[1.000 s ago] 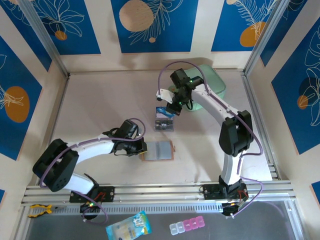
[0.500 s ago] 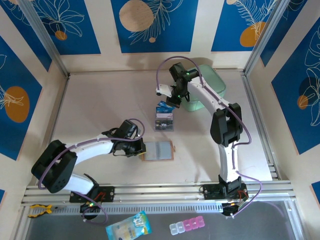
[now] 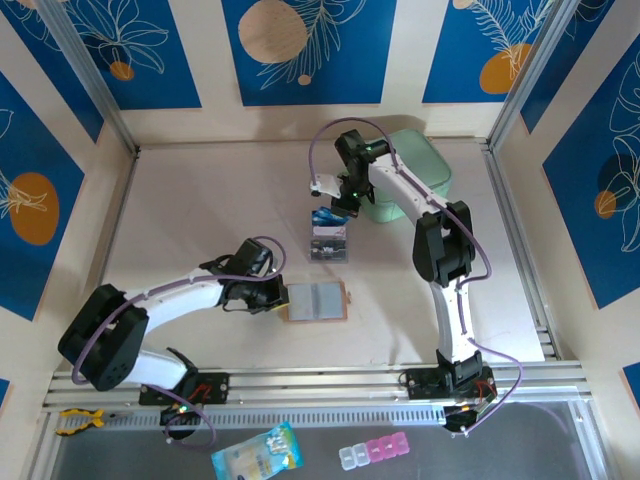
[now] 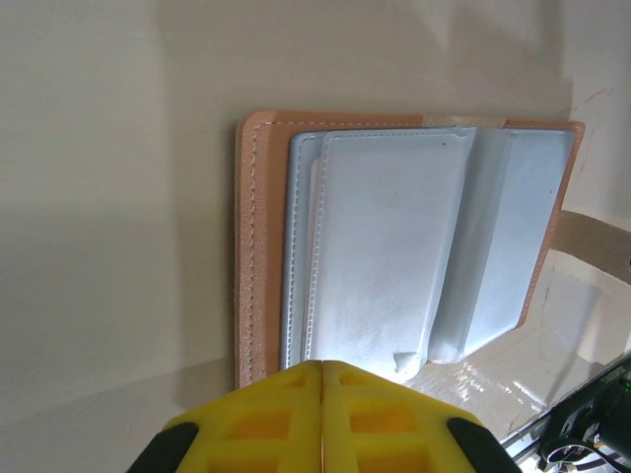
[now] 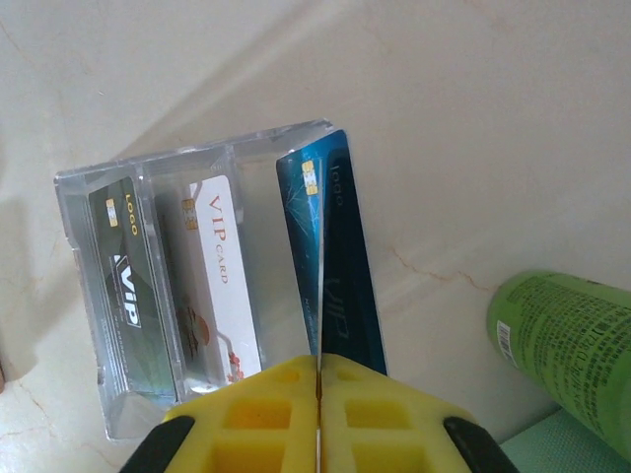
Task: Take the credit cards out of the card holder
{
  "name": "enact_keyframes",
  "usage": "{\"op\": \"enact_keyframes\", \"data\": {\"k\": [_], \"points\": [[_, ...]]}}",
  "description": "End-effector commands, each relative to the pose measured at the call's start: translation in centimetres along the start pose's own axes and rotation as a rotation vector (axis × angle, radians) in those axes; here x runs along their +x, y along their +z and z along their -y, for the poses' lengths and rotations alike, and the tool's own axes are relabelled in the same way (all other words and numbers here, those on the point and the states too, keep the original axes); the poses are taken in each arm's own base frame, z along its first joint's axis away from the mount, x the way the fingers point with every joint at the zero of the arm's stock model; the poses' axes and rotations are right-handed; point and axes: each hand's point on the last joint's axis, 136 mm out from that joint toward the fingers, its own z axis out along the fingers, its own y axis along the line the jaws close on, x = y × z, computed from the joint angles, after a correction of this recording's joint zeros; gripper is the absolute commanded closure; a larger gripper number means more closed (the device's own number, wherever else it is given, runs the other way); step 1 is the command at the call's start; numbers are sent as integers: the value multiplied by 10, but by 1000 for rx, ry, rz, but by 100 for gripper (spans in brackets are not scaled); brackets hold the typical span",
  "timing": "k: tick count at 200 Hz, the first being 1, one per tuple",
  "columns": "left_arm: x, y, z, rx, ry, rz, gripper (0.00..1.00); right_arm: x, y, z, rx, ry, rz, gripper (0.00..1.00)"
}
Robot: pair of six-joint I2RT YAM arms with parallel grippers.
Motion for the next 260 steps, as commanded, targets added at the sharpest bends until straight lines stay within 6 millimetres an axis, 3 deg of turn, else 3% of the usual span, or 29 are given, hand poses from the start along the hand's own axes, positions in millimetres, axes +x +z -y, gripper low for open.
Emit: {"op": "enact_keyframes", "data": {"k": [1,86,179,232,260], "points": [[-5,-7,2,-3,20,18,91,2,2,-1,-16,-12,-18,88],[-5,-9,1,5,16,27,91,-16,-13,14,102,54,56,83],[-4,-16,-3,-5,15,39,91,-22,25,38,177,58,39,77],[-3,-17,-4,-5,10,43,91,-14,41,20,104,23,4,76],[-3,-18,-4,-4,10,45,91,-16,36,21,126,24,9,76]]}}
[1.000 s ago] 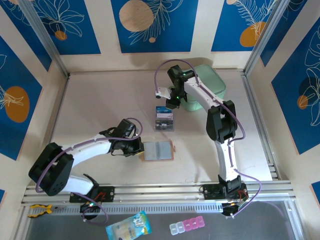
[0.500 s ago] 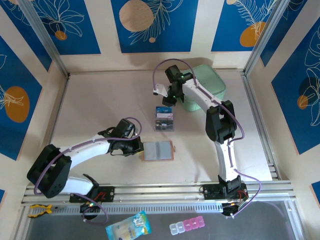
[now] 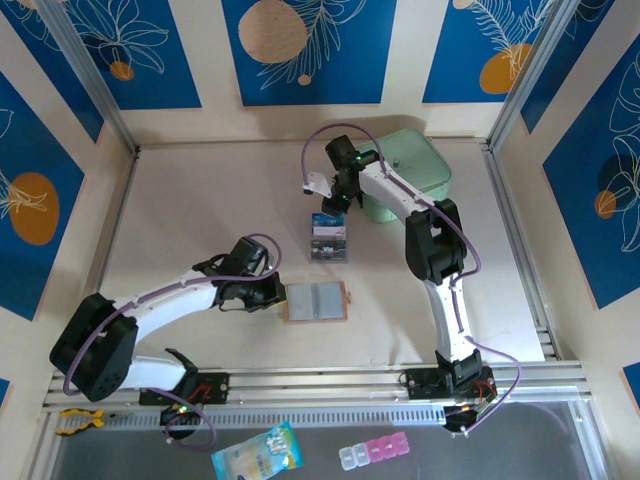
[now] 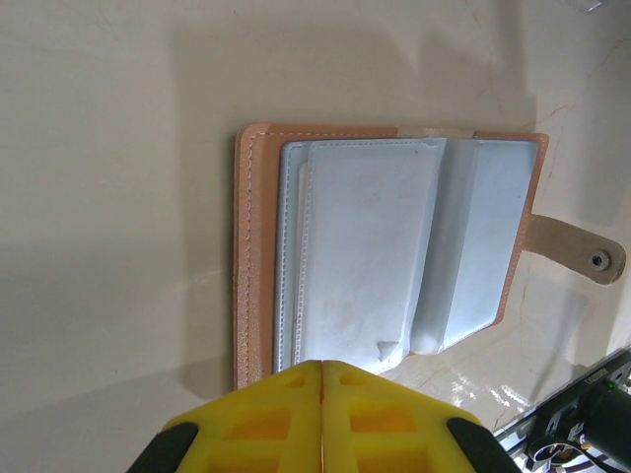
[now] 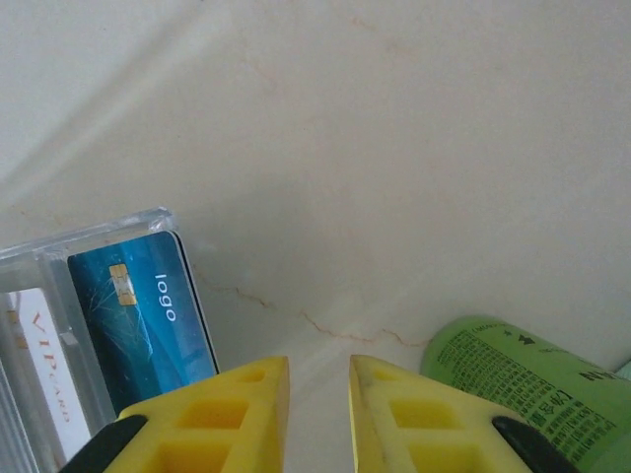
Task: Take the credit cards out of the card holder
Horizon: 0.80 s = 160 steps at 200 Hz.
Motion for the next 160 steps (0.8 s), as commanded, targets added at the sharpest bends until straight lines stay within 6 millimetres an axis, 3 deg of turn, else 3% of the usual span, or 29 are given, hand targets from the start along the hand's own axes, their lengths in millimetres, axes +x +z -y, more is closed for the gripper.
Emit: {"op": "enact_keyframes", "data": {"k": [1,40,66,112,160], "points": [[1,-4,-8,-20,9,9,91,-2,-2,-9,-19,-19,0,76],[1,-4,-10,-24,8,12,91,-16,-28,13,123,11,45,76],[1,-1,-11,-24,8,10,91,-23,-46,10,157,51,72,76],[1,5,-11,-16,10,-2,92,-28,-61,-36,94,181,106,77],[0,12,-9,-4,11,-14,93,-35,-71,-97,-56,480,165,77]]}}
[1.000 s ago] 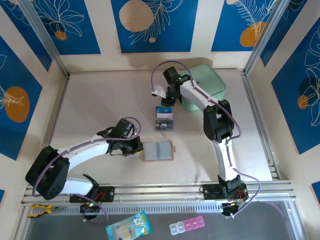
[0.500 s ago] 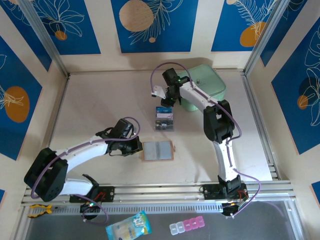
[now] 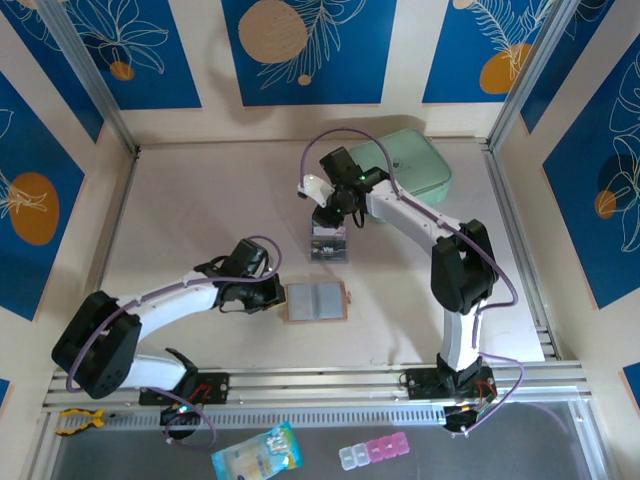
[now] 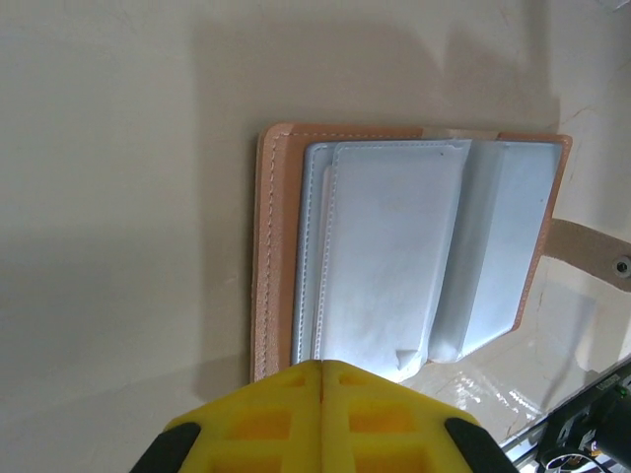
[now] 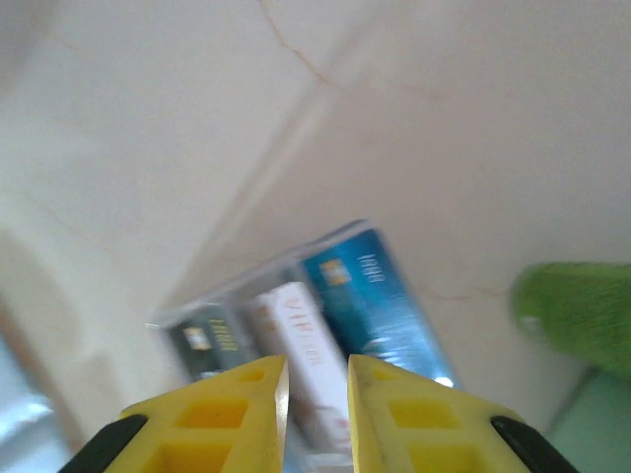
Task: Take the credit cards out of the card holder
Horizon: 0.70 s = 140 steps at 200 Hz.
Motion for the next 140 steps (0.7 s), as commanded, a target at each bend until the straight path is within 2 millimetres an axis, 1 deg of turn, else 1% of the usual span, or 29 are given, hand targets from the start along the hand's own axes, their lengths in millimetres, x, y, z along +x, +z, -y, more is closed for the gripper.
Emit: {"op": "enact_keyframes", "data": {"k": [1,30,42,65,79,89,126,140], "points": [[-1,5,-3,6,17,-11,93,-1,-8,-31,-95,226,37,77],[-1,8,-3,9,16,-15,94,10,-10,-60,-183,444,37,77],[-1,10,-3,11,16,-17,94,16,-9,-72,-221,538,27,79],[0,13,-4,11,14,-26,95,25,-7,-97,-293,652,25,82],[1,15,-5,11,13,-31,95,35,-4,-106,-311,735,7,83],[1,17,-6,12,12,-35,95,39,-3,-116,-344,772,0,84],[3,19,-10,4,7,-42,96,57,4,-134,-391,906,-57,85],[5,21,-12,1,5,-47,96,60,6,-141,-416,939,-70,85]]}}
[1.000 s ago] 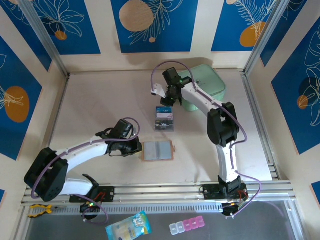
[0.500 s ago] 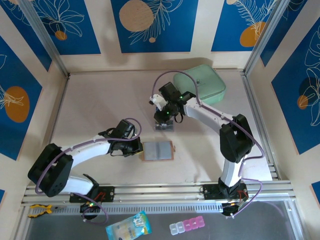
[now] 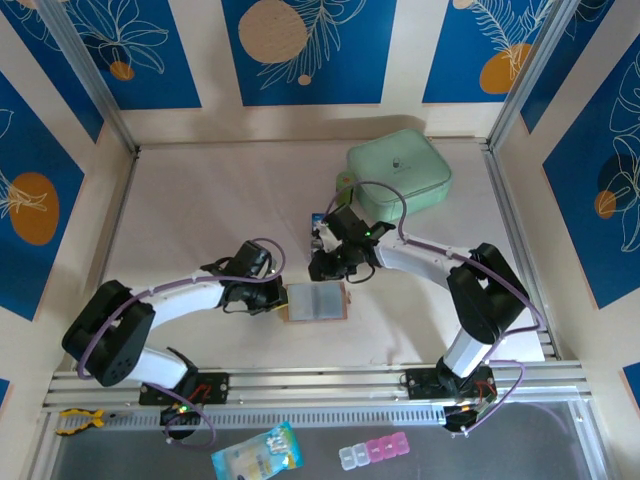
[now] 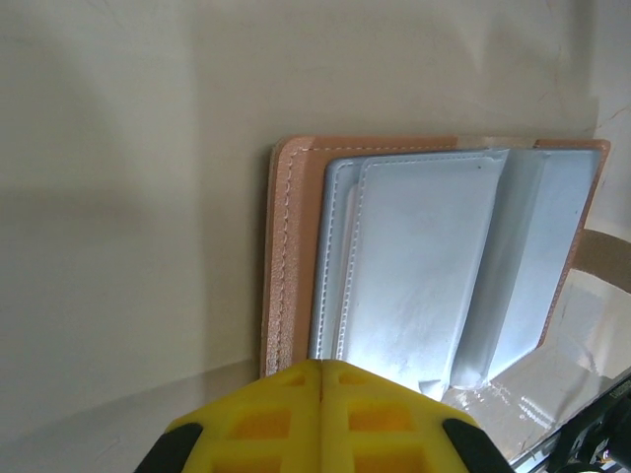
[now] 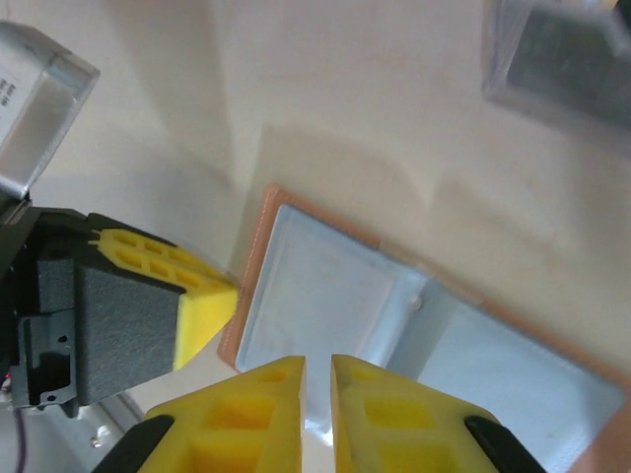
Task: Take the credit cards out of the card holder
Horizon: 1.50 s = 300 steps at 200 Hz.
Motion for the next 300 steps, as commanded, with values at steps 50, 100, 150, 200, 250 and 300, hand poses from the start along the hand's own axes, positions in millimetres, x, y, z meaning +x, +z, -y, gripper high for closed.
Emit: {"op": "enact_keyframes", "data": {"k": [50,100,150,200,250,300], "points": [[8,9,-16,-34,2,-40,96,27,12,-16,-136,224,-86,82],[10,10,-26,-72,4,-43,97,39,30,-25,-183,265,-157,71],[11,8,-30,-91,9,-38,97,42,41,-30,-172,259,-190,67],[8,7,-31,-103,18,-31,97,44,49,-31,-164,256,-214,70],[8,7,-32,-110,20,-28,97,44,57,-29,-139,249,-213,73],[8,7,-33,-111,19,-29,97,47,63,-11,-57,270,-214,74]]}}
